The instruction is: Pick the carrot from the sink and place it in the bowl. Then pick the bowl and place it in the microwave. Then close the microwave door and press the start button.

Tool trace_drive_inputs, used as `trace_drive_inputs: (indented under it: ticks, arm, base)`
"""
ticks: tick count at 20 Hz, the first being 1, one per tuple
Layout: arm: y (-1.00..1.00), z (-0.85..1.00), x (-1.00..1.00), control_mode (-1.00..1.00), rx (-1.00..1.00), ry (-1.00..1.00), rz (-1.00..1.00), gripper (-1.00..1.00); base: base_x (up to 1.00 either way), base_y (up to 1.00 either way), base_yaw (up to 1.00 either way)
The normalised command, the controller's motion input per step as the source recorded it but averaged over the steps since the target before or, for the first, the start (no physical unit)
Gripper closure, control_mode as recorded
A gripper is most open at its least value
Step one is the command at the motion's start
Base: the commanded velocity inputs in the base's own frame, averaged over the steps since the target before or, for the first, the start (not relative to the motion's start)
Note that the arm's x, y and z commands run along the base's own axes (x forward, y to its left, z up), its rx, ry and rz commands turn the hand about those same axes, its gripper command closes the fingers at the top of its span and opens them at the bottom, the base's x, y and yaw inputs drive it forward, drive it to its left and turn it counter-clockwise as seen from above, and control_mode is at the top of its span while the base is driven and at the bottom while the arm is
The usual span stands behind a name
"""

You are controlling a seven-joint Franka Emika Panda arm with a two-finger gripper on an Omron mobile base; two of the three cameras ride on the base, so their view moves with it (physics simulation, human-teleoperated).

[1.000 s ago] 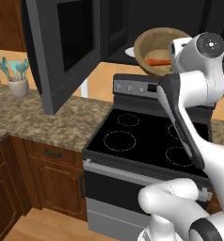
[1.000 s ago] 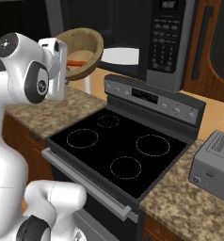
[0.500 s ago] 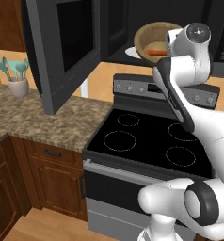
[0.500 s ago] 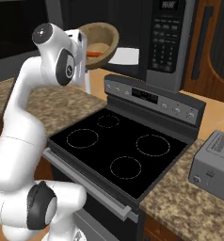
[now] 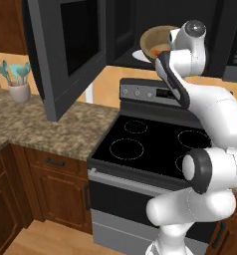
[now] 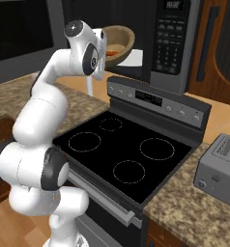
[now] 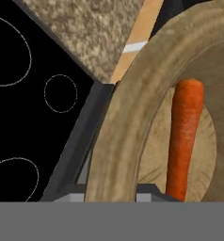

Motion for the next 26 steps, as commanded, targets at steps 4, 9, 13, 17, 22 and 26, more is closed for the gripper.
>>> trace_drive_inputs:
  ticks: [4, 9, 13, 17, 22, 26]
  arm:
    - [-0.36, 0.08, 0.72, -1.00, 0.00, 0.00, 0.00, 1.00]
    - [-0.33, 0.23, 0.55, -1.00, 0.00, -0.01, 0.00, 1.00]
    - [-0.23, -0.02, 0.67, -1.00, 0.00, -0.02, 0.00, 1.00]
    - [-0.14, -0.23, 0.54, -1.00, 0.00, -0.07, 0.00, 1.00]
    - [-0.01, -0.52, 0.20, -1.00, 0.00, -0.04, 0.00, 1.00]
    - [-0.05, -0.41, 0.20, -1.00, 0.00, 0.00, 0.00, 1.00]
  base:
    - [0.00, 0.00, 0.00]
    - [0.00, 0.00, 0.00]
    - [0.00, 0.00, 0.00]
    - [0.00, 0.00, 0.00]
    - [0.00, 0.00, 0.00]
    - [0.00, 0.00, 0.00]
